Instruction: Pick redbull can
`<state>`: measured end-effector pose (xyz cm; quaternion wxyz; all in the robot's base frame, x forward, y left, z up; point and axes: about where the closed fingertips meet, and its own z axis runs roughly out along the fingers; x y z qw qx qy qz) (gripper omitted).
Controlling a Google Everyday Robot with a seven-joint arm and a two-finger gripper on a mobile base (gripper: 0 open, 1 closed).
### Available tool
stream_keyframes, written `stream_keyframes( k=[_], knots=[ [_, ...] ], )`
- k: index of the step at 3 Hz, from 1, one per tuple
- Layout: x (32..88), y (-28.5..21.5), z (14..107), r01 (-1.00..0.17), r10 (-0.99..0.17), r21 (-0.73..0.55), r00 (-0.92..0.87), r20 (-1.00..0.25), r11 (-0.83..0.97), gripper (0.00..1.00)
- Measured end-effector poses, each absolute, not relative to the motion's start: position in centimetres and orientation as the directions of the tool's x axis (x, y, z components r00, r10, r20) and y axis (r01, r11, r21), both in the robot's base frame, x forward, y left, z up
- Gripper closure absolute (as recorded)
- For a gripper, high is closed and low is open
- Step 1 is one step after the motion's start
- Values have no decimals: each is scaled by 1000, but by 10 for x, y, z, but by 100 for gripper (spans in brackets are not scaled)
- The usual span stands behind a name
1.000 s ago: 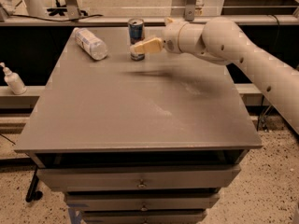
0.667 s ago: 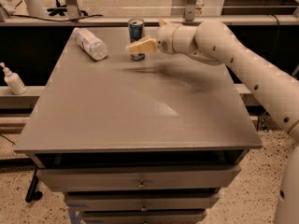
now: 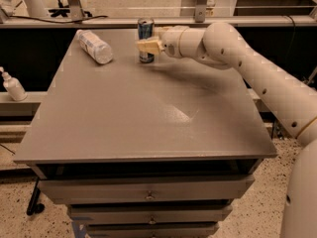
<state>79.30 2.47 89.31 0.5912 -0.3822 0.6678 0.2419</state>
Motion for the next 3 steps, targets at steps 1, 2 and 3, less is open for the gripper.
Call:
stream_keyframes(
  k=[1, 2, 3],
  knots=[
    [787, 26, 896, -802, -215, -124, -5, -977, 584, 64],
    [774, 26, 909, -808, -197, -126, 13, -980, 575, 87],
    [754, 20, 931, -826, -151, -117, 39, -988, 551, 100]
  ],
)
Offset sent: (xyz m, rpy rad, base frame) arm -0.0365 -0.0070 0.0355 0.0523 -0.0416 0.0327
